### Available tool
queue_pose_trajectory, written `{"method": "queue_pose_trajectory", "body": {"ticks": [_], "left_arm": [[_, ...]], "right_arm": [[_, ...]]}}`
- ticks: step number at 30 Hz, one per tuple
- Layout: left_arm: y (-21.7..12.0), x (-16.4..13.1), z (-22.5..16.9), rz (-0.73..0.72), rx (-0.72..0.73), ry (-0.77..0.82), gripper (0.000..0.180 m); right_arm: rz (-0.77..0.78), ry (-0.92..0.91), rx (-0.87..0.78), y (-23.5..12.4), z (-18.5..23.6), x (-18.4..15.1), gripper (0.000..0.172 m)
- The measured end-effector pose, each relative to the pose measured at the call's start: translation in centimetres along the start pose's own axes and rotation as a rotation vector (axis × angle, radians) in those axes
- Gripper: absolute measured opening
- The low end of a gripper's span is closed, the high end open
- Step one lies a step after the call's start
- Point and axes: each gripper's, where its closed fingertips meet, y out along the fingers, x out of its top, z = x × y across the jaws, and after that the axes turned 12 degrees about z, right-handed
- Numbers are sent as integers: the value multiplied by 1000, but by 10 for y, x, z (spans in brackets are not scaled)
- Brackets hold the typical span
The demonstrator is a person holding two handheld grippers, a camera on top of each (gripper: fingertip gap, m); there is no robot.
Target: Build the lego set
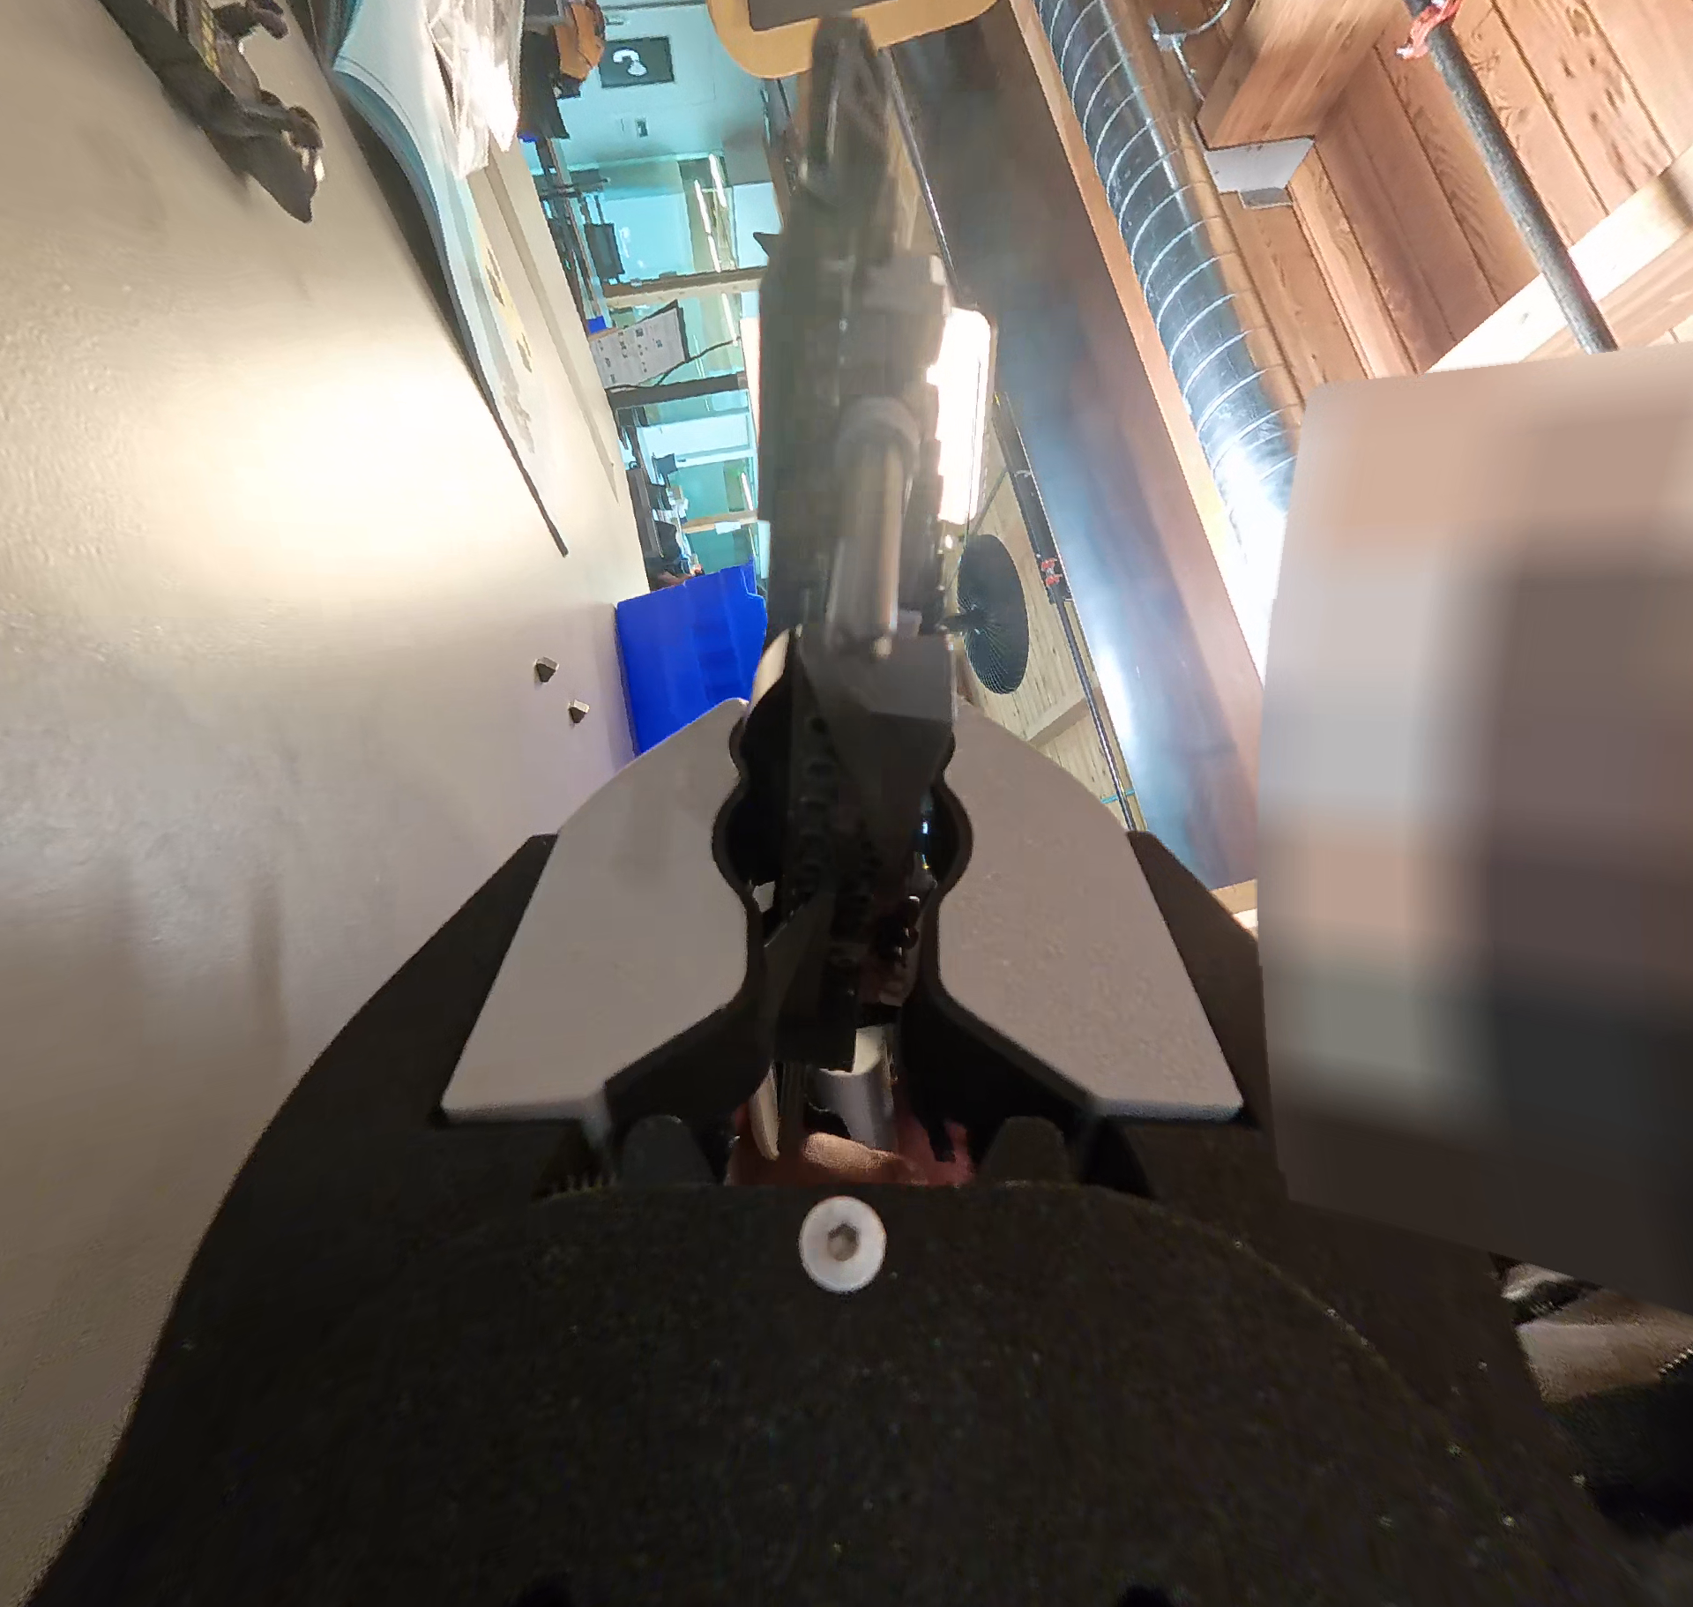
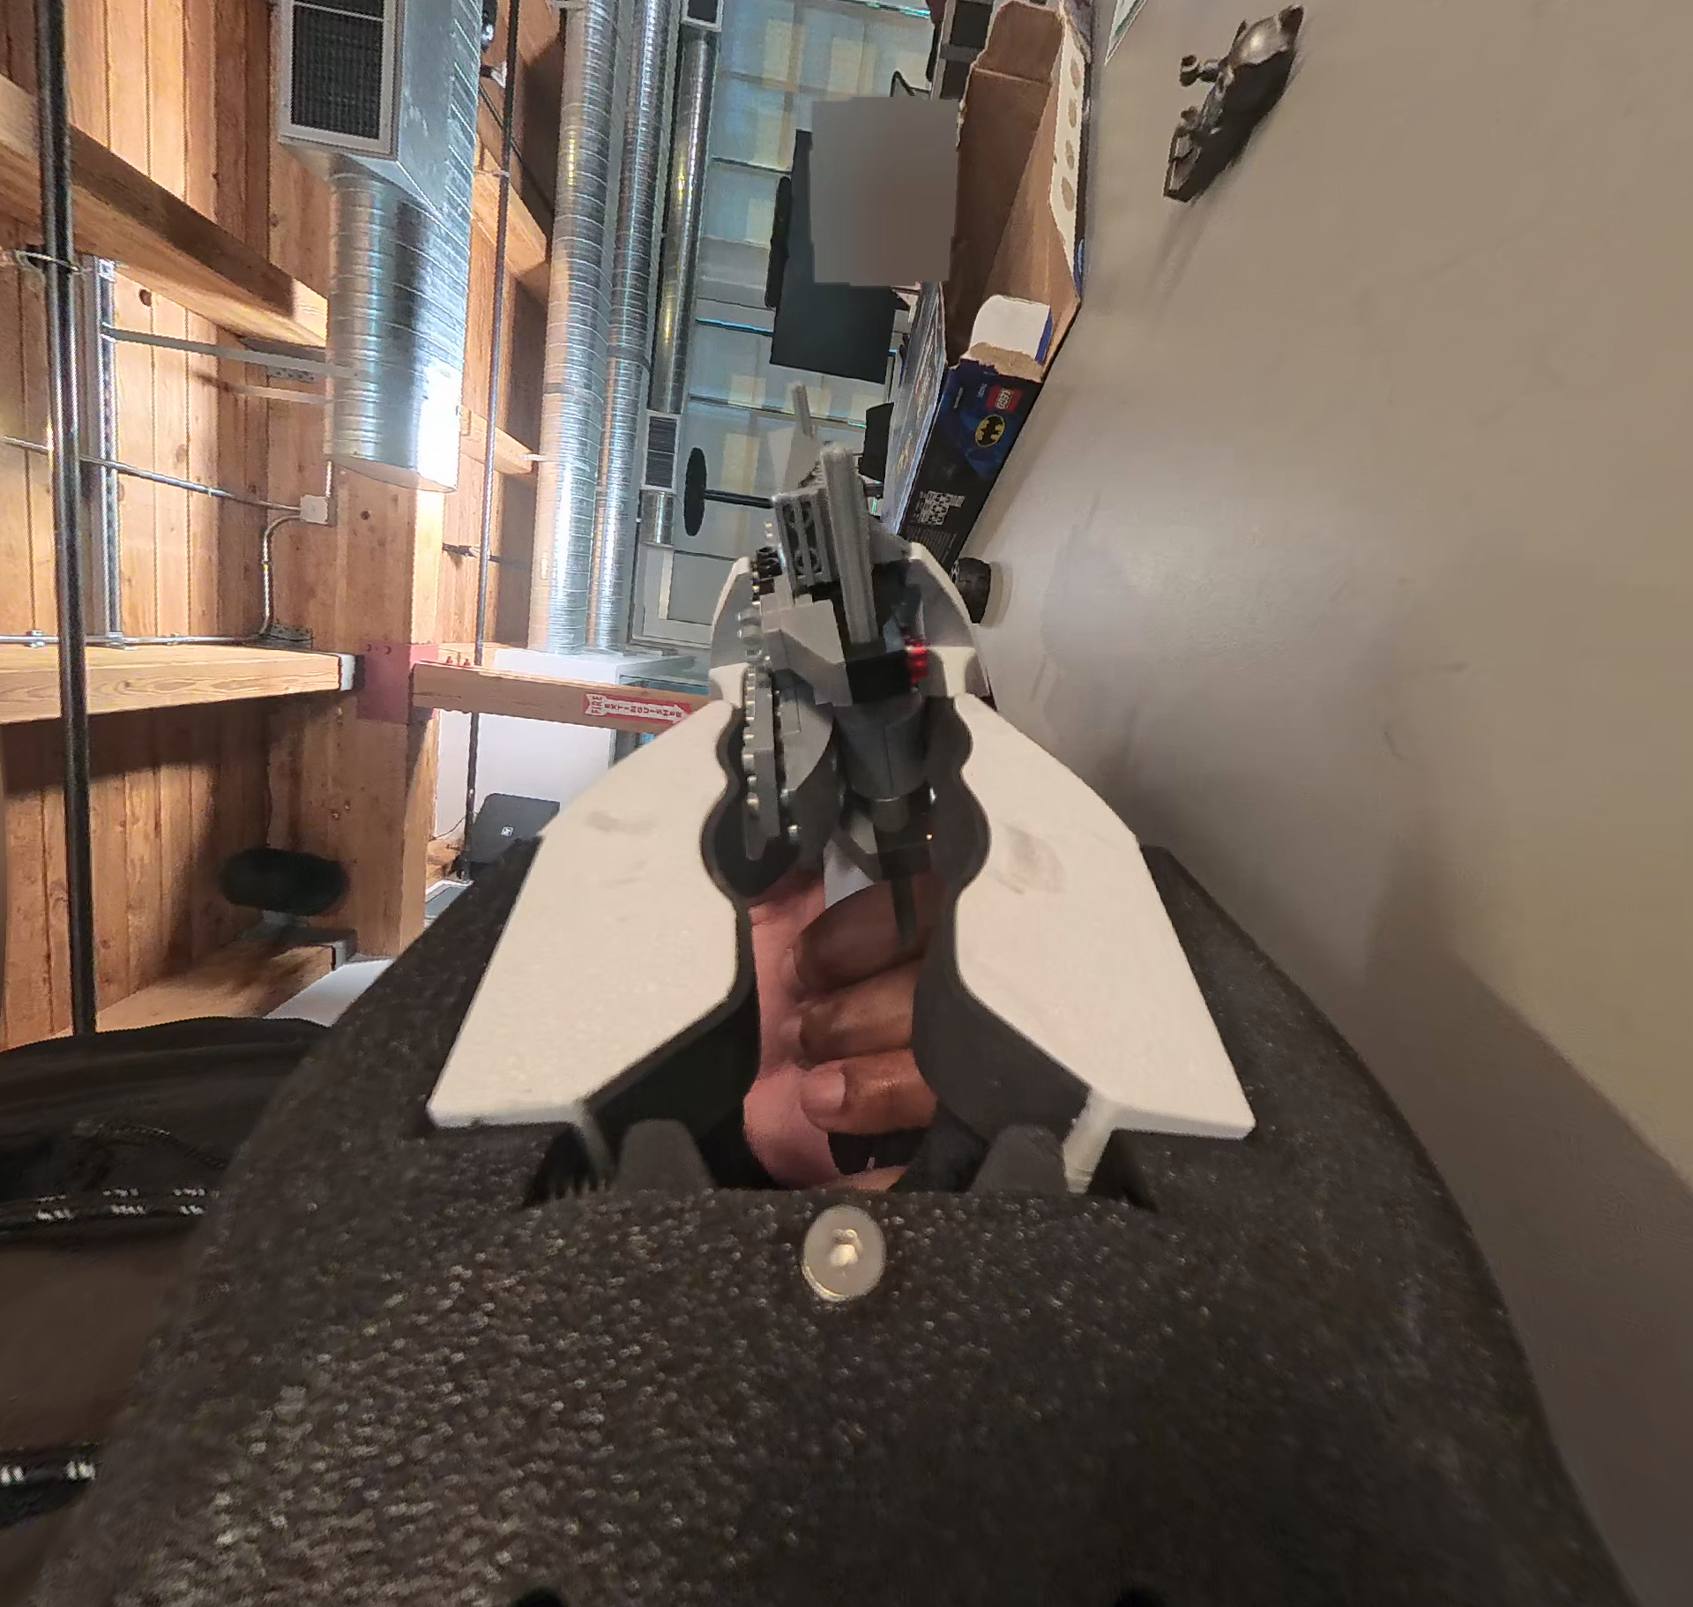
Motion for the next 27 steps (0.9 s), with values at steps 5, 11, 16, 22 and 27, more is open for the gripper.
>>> {"method": "queue_pose_trajectory", "body": {"ticks": [5,11,16,22,27], "left_arm": [[1,3,6,-48,36,-57,32],[2,4,6,-65,56,-95,32],[0,4,7,-75,64,-117,32],[-4,7,6,-96,61,-148,32],[-10,9,6,-105,67,-165,32]], "right_arm": [[-18,18,-29,1,-3,2,38],[-41,17,-43,0,-2,5,41],[-48,20,-40,-1,0,4,44],[-62,-5,-24,-5,5,4,50],[-82,-16,-62,-16,1,5,51]]}}
